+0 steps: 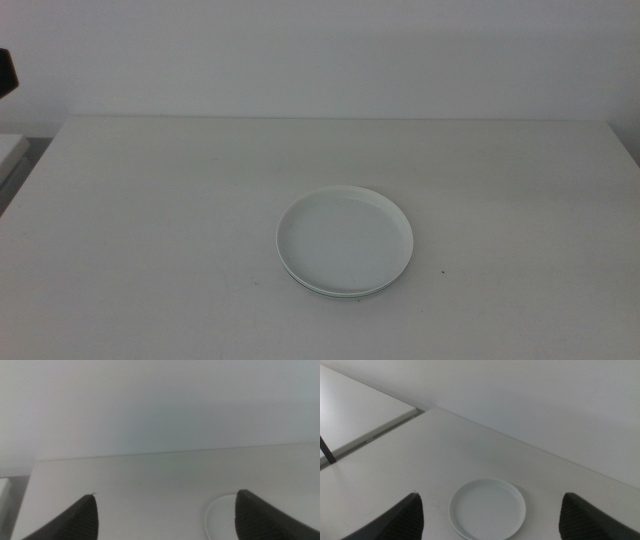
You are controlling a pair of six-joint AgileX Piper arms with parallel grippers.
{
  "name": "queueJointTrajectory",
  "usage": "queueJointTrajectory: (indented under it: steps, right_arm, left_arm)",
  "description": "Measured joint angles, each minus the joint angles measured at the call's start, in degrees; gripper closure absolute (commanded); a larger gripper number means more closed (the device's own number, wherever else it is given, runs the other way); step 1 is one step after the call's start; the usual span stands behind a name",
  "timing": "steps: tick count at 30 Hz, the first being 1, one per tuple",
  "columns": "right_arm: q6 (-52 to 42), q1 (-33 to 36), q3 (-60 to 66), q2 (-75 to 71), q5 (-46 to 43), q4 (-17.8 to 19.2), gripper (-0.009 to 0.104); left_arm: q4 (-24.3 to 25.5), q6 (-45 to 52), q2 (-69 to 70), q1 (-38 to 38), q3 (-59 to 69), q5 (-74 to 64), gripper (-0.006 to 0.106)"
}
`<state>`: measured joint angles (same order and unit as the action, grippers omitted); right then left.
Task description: Stack the three bowls on top of each other.
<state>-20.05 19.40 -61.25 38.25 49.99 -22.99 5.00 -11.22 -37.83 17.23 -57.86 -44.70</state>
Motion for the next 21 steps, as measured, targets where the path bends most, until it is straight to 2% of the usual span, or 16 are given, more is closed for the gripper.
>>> queueJointTrajectory:
  steps: [5, 10, 13, 16, 21]
  right_arm:
    - [0.0, 0.0, 1.6, -0.2, -2.0, 3.0, 0.018]
    - [0.0, -1.2, 7.4, -3.1, -14.2, 9.0, 0.018]
    - [0.0, -4.0, 12.1, -5.8, -19.2, 11.4, 0.018]
    - [0.0, -7.8, 17.6, -9.3, -20.5, 12.0, 0.018]
    - [0.0, -13.9, 31.6, -20.2, -20.9, 13.3, 0.018]
  left_arm:
    - [1.1, -0.1, 0.3, -0.4, 0.4, 0.7, 0.007]
    - [0.8, -0.1, 5.1, -5.1, 6.4, 6.3, 0.007]
    - [-2.4, -0.1, 9.7, -9.3, 11.8, 7.5, 0.007]
    - [-6.5, -0.1, 14.7, -13.2, 17.8, 8.1, 0.007]
    - [-8.1, -0.1, 27.6, -15.4, 30.6, 10.0, 0.007]
